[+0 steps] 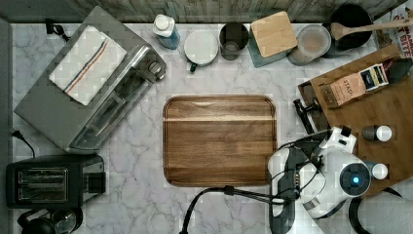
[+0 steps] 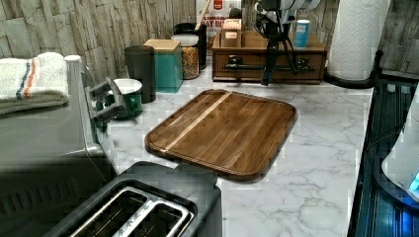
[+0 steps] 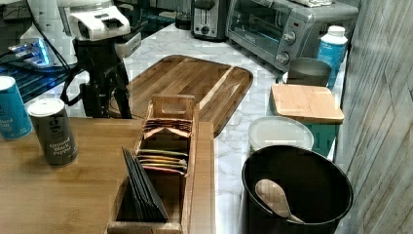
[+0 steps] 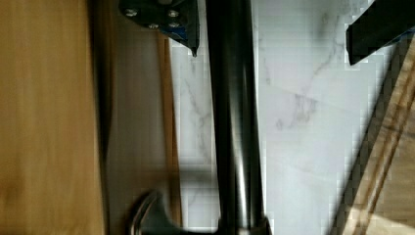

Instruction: Open the drawer.

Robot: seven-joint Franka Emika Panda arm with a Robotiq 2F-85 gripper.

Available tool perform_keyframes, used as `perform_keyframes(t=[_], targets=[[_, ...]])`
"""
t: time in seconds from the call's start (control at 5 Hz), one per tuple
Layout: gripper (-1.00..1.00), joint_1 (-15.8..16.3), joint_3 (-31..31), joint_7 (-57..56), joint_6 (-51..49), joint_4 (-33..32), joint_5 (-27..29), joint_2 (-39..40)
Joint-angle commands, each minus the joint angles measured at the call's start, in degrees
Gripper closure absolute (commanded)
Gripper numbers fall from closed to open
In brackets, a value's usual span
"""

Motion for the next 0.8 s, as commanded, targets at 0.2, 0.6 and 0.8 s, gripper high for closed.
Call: perform_keyframes(t=[0.2, 0.6, 0.8], targets=[[-1.00, 1.1, 0.1, -4.0, -5.7, -0.8, -5.1, -3.9], [-1.00, 1.5, 3.8, -12.0, -19.2, 0.3, -5.1, -4.8], [-1.00, 4.7, 3.9, -6.7, -15.0, -4.6, -4.6, -7.1]])
